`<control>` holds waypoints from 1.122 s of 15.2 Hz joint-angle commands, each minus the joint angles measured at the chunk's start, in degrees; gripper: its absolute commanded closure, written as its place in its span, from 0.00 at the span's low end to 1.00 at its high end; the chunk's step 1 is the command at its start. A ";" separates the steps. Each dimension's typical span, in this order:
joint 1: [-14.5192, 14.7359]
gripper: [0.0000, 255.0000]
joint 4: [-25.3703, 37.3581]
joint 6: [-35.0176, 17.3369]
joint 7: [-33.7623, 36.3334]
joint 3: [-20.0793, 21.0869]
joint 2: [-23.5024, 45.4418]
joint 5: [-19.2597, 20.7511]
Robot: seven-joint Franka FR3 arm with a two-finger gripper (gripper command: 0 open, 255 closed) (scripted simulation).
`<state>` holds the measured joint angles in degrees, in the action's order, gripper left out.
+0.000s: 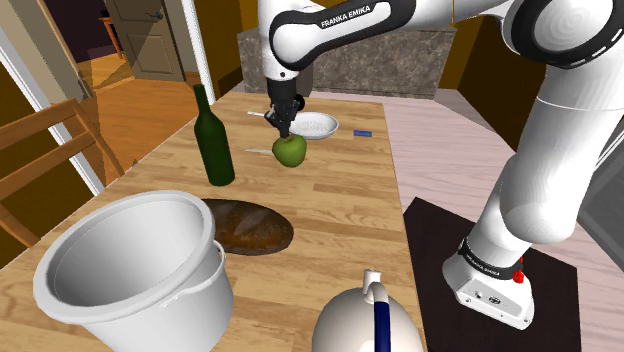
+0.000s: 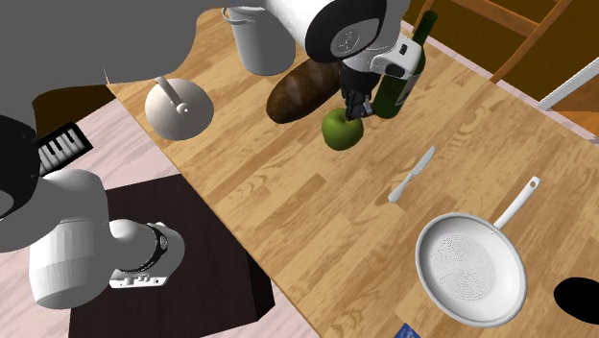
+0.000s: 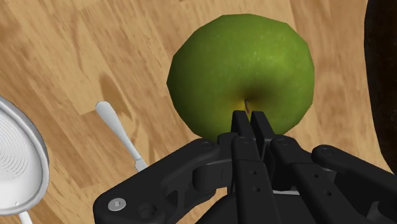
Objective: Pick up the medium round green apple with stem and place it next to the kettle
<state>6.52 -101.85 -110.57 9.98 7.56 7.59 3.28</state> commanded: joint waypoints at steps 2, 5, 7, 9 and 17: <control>0.00 1.00 1.90 2.25 -0.13 0.01 -0.34 -0.09; 0.01 1.00 3.96 4.51 -0.23 0.03 -0.53 -0.16; 0.03 1.00 5.41 6.02 -0.30 0.04 -0.60 -0.19; 0.04 1.00 6.93 7.56 -0.35 0.05 -0.62 -0.21; 0.15 1.00 13.75 13.89 -0.53 0.11 -0.12 -0.19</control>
<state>6.62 -89.17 -97.69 9.43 7.65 7.38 3.08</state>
